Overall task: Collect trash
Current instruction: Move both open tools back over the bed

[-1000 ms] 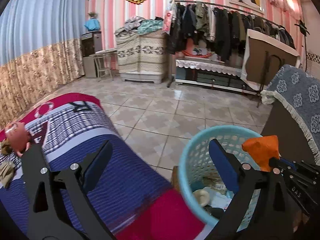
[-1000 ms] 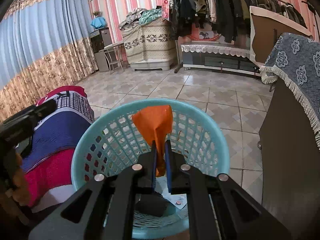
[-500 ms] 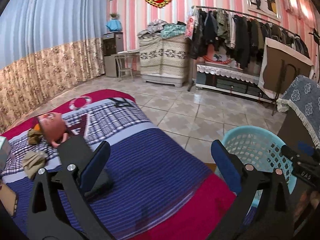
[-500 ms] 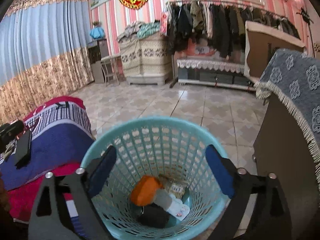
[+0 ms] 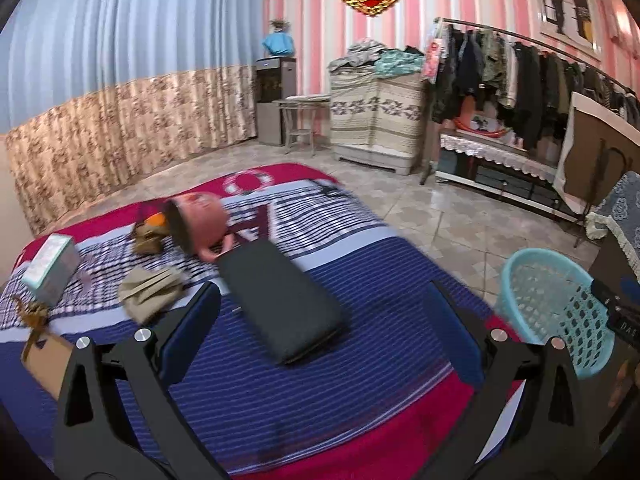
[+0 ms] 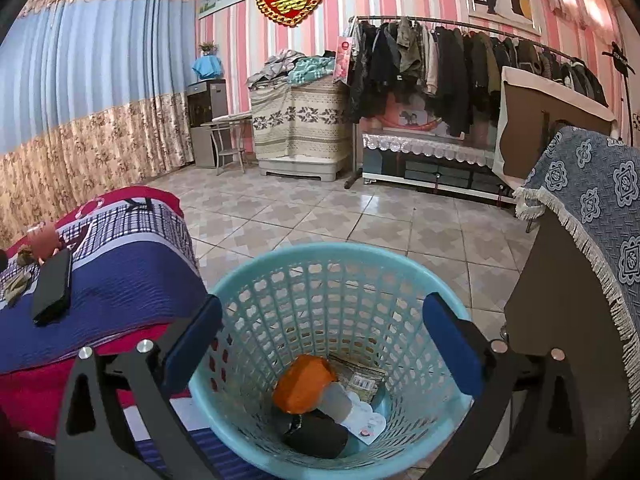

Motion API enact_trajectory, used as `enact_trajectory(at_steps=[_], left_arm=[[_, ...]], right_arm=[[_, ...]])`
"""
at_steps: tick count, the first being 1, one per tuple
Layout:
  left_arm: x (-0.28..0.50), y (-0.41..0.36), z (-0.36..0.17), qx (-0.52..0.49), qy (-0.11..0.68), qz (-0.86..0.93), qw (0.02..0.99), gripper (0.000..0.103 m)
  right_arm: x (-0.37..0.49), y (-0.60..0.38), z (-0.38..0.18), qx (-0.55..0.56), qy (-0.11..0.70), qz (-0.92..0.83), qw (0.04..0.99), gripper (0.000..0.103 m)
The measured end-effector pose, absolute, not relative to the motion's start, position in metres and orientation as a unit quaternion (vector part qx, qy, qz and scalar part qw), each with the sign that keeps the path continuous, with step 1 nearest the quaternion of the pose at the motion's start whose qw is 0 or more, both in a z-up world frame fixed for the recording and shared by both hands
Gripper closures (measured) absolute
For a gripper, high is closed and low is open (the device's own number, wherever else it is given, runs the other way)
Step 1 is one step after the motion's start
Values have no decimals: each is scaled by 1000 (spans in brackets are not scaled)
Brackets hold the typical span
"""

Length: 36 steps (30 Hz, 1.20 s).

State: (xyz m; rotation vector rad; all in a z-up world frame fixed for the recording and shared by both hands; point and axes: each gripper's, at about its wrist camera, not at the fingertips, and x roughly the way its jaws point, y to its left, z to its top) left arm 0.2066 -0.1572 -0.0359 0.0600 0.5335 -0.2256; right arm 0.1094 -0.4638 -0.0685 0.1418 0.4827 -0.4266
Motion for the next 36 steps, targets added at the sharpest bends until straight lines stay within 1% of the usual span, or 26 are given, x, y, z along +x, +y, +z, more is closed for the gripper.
enact_trajectory(at_steps=[11, 14, 19, 23, 30, 36], left_arm=[[189, -70, -47, 34, 270, -41, 961, 6], [182, -48, -46, 46, 265, -23, 963, 6], [172, -14, -45, 38, 270, -20, 962, 6], [162, 13, -43, 32, 259, 11, 965, 6], [155, 52, -50, 31, 291, 41, 955, 6], [167, 109, -66, -19, 326, 83, 942, 5]], right_arm=[[107, -437, -61, 53, 231, -193, 952, 5], [110, -424, -59, 51, 232, -177, 955, 5], [122, -393, -55, 35, 241, -141, 960, 5], [130, -366, -52, 18, 245, -112, 963, 5], [156, -322, -43, 48, 248, -47, 966, 5], [182, -276, -47, 26, 259, -20, 965, 5]])
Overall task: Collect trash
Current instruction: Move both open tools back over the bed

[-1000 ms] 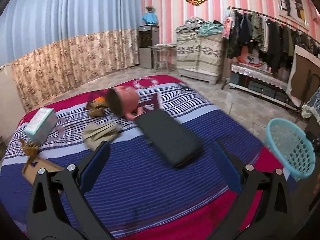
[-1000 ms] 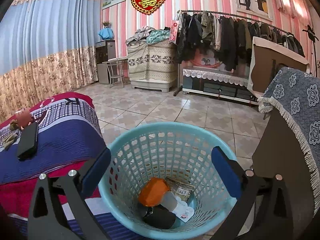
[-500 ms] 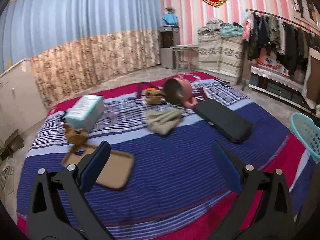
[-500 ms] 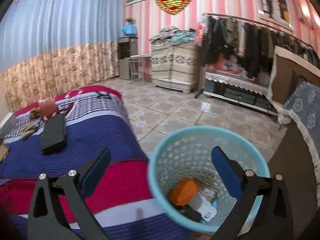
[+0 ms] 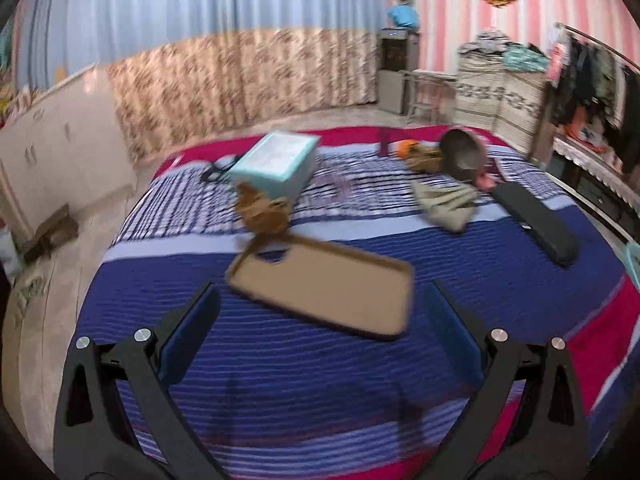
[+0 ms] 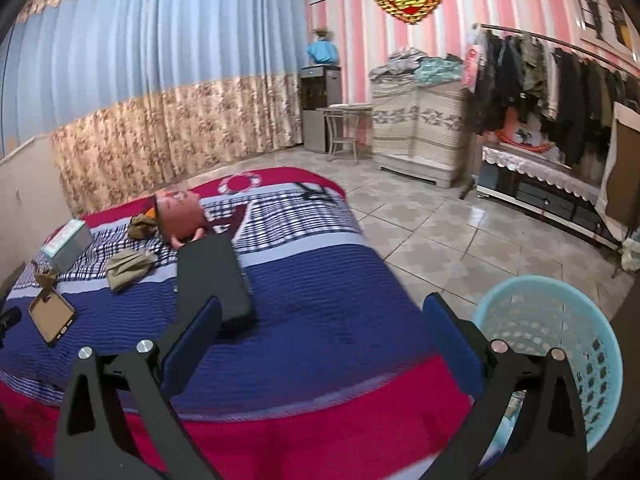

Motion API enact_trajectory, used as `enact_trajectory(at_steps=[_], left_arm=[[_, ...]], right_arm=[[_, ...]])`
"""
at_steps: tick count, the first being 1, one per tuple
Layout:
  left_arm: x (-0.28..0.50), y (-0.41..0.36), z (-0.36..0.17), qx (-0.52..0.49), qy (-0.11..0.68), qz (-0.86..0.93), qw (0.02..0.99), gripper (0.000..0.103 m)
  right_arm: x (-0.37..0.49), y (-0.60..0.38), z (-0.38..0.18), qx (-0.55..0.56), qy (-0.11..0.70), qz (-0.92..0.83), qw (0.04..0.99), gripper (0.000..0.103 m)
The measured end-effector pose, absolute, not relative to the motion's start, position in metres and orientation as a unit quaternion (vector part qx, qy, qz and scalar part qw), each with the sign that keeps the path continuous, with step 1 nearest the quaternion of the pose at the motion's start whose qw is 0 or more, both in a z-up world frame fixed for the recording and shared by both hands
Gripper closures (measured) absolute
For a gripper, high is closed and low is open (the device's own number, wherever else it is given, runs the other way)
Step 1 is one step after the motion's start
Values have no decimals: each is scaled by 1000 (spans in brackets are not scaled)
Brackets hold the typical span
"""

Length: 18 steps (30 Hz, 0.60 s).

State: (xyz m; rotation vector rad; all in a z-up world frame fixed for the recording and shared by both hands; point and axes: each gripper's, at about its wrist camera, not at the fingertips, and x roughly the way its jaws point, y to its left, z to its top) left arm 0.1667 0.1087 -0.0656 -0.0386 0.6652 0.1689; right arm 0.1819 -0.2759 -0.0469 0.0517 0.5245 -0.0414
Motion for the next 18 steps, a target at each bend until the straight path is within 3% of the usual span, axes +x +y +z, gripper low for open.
enact_trajectory(at_steps=[8, 18], left_arm=[[203, 169, -76, -38, 332, 160, 929, 5], [250, 168, -74, -28, 326, 141, 934, 6]], right_arm=[[221, -215, -59, -12, 294, 5, 956, 5], [269, -127, -68, -41, 317, 89, 943, 5]])
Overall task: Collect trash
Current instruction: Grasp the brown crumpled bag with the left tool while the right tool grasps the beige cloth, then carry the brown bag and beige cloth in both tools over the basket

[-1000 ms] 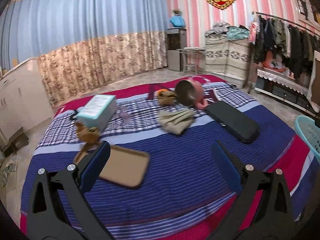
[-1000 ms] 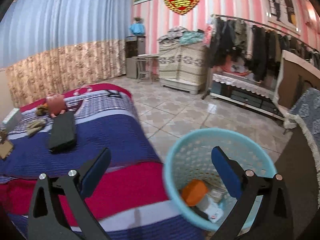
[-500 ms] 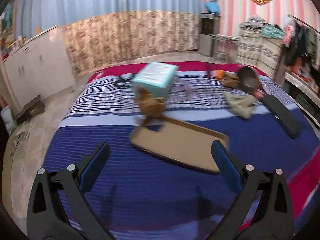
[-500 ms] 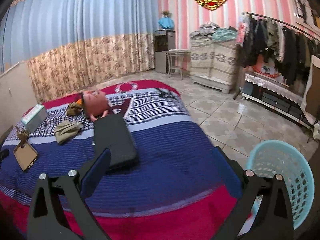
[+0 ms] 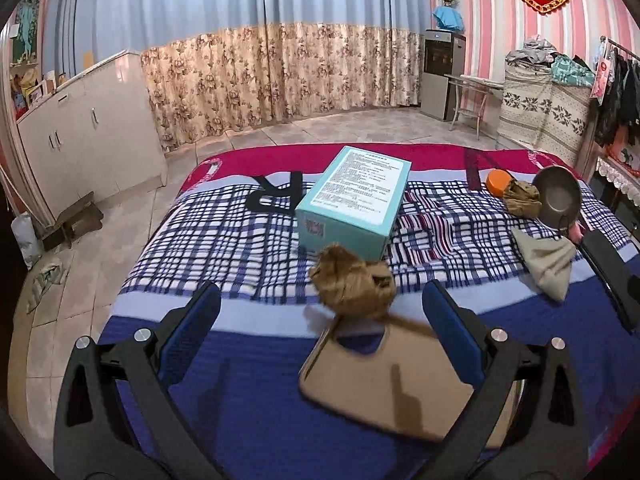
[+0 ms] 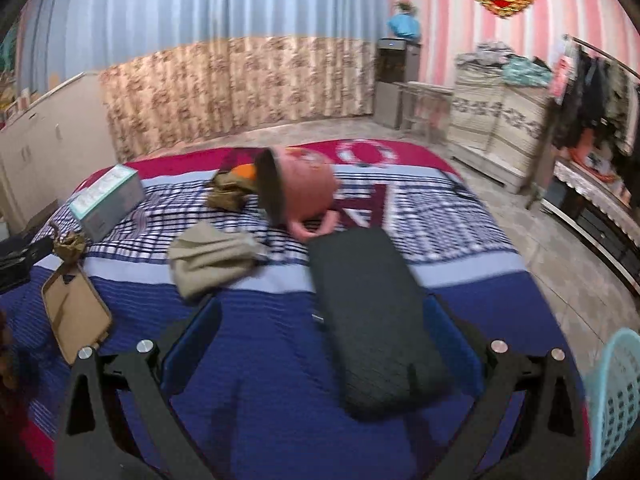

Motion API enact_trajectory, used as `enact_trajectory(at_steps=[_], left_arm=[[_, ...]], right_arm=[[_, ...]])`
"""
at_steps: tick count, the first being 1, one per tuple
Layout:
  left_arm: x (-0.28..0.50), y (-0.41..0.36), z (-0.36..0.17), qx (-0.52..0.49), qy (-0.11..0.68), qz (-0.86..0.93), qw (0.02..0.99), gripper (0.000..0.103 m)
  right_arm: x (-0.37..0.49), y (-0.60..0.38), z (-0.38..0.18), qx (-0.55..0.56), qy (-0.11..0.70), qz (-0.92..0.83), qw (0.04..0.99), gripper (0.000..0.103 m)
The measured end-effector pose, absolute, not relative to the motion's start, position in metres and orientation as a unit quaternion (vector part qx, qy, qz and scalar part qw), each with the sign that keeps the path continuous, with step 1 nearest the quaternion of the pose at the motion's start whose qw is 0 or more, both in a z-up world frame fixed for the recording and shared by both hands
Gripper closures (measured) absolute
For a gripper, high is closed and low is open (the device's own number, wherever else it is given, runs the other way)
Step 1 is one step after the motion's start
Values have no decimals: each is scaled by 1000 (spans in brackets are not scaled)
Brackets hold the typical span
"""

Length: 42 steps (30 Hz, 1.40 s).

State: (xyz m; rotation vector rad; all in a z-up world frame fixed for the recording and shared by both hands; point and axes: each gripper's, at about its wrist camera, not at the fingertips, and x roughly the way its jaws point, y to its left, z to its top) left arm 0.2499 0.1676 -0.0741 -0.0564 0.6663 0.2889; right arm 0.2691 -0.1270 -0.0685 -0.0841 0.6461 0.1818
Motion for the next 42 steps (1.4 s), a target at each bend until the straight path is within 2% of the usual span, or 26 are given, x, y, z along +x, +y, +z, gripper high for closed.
enact_trajectory(at_steps=[2, 4, 8, 9, 11, 12, 14, 15, 16, 20, 30, 42], left_arm=[[260, 170, -79, -35, 336, 131, 932, 7], [268, 172, -82, -36, 345, 128, 929, 24], [277, 179, -90, -57, 362, 107, 924, 46], [278, 179, -91, -60, 367, 103, 923, 57], [277, 180, -94, -65, 369, 102, 922, 58], [276, 179, -93, -64, 366, 102, 923, 58], [274, 175, -91, -51, 358, 104, 927, 59], [273, 172, -90, -42, 354, 107, 928, 59], [271, 168, -88, -32, 351, 110, 929, 59], [261, 159, -74, -18, 339, 109, 934, 59], [228, 108, -32, -14, 295, 73, 953, 59], [214, -20, -16, 5, 265, -31, 964, 59]], right_arm=[[279, -110, -73, -47, 325, 108, 938, 6], [291, -91, -78, -52, 337, 125, 932, 6], [314, -56, -89, -66, 357, 149, 920, 6], [321, -48, -94, -70, 370, 152, 914, 6], [331, -38, -102, -77, 392, 160, 903, 19], [335, -33, -106, -79, 404, 166, 896, 34], [338, -28, -110, -81, 411, 182, 890, 47], [335, -28, -108, -77, 408, 195, 889, 68], [334, -29, -108, -72, 407, 202, 888, 81], [314, -49, -95, -49, 378, 209, 900, 87], [230, -154, -40, -39, 309, 162, 936, 87], [146, -329, -13, 2, 263, 4, 965, 87]])
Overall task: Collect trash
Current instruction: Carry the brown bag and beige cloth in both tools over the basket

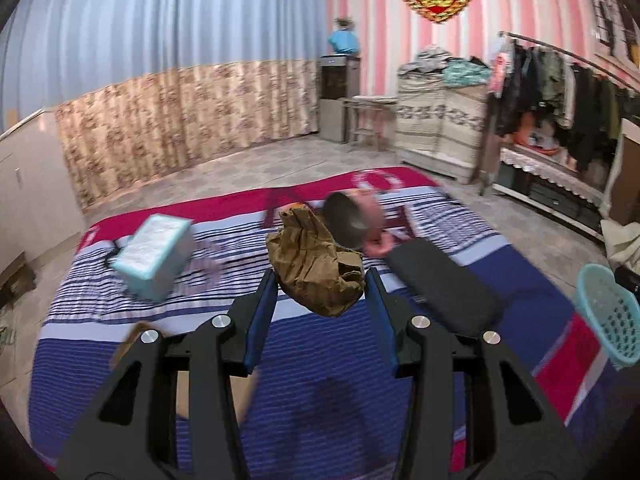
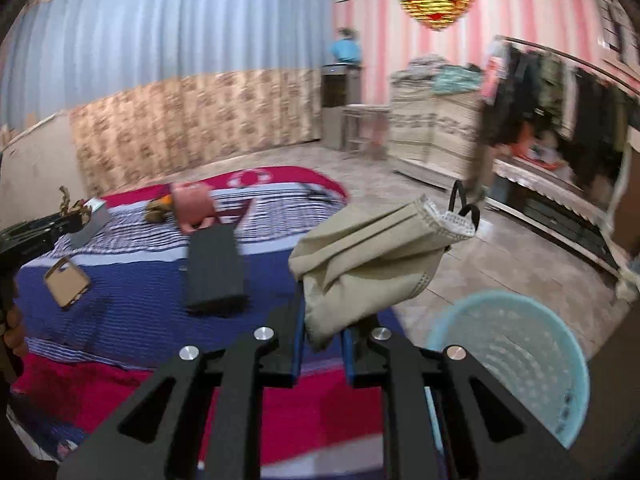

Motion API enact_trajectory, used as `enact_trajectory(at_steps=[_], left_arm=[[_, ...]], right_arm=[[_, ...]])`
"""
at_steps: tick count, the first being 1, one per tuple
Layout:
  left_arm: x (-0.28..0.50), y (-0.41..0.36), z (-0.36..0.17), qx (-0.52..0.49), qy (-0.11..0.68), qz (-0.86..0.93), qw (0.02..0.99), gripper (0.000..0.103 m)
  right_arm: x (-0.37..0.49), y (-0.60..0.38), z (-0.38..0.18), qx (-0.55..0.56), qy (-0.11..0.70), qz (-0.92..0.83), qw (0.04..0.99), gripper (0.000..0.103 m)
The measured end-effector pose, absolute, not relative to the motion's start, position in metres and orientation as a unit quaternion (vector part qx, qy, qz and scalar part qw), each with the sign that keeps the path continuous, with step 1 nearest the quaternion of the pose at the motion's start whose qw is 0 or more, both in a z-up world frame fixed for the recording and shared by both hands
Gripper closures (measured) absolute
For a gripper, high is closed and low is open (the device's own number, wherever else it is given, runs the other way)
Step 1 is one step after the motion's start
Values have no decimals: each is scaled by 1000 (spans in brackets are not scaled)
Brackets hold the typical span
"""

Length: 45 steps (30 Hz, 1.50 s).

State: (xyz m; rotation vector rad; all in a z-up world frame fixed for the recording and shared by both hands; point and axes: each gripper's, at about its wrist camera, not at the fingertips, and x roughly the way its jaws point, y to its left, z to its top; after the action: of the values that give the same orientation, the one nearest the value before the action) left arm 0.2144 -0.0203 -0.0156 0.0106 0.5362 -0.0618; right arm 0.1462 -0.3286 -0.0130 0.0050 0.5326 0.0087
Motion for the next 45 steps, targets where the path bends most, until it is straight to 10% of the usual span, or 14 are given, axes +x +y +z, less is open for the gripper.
enact_trajectory(at_steps=[45], left_arm=[[200, -372, -57, 113, 269, -284, 913, 57]], right_arm=[[90, -534, -76, 149, 248, -178, 940, 87]])
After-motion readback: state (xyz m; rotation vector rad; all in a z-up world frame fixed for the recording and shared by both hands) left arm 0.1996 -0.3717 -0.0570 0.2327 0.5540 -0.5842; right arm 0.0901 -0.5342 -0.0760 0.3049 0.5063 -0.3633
